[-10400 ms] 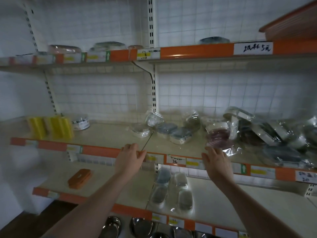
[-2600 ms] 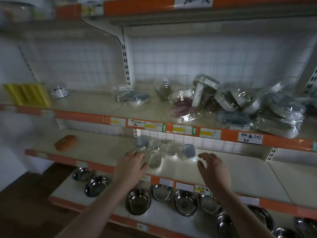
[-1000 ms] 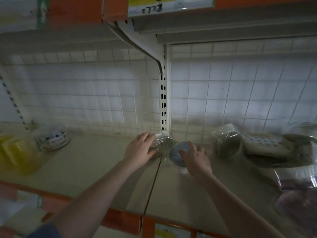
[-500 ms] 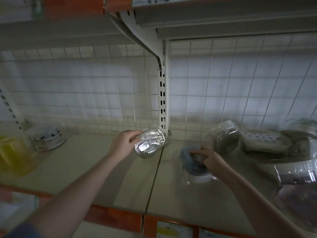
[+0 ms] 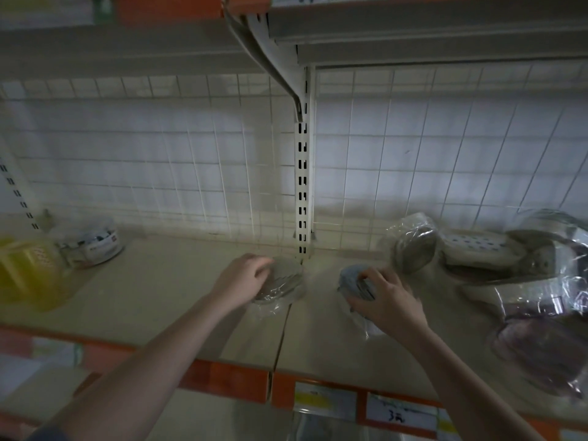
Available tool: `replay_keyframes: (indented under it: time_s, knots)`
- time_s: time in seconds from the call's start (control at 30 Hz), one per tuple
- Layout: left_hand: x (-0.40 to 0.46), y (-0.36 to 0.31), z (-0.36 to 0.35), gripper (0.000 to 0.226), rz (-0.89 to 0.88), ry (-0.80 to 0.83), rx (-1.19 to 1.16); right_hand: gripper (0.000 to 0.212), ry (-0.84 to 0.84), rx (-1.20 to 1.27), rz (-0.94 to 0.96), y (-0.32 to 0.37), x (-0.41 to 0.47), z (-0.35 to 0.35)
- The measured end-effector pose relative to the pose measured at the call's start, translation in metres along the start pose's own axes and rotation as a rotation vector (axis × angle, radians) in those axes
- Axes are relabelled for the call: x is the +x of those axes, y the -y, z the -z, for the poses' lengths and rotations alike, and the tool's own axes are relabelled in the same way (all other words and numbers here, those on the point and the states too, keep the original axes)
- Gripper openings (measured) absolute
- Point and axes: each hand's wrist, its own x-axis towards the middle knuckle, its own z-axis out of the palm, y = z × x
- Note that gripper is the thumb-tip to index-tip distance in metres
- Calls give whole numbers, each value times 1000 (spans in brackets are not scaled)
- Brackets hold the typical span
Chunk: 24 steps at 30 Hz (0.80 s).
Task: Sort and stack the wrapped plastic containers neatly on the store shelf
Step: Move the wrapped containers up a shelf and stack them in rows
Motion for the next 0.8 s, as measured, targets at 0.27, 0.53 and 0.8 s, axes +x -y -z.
replay_keyframes:
  time_s: [0.27, 0.53, 0.8]
  knots:
    - [-22, -25, -11, 88, 78, 206, 303, 63, 26, -119, -50, -4, -25, 0]
    - [-52, -45, 8, 74, 146, -1, 163, 57, -145, -58, -107, -11, -52, 18]
    - [-100, -72, 24, 77, 149, -80, 117, 58, -236, -105, -148, -15, -105, 41]
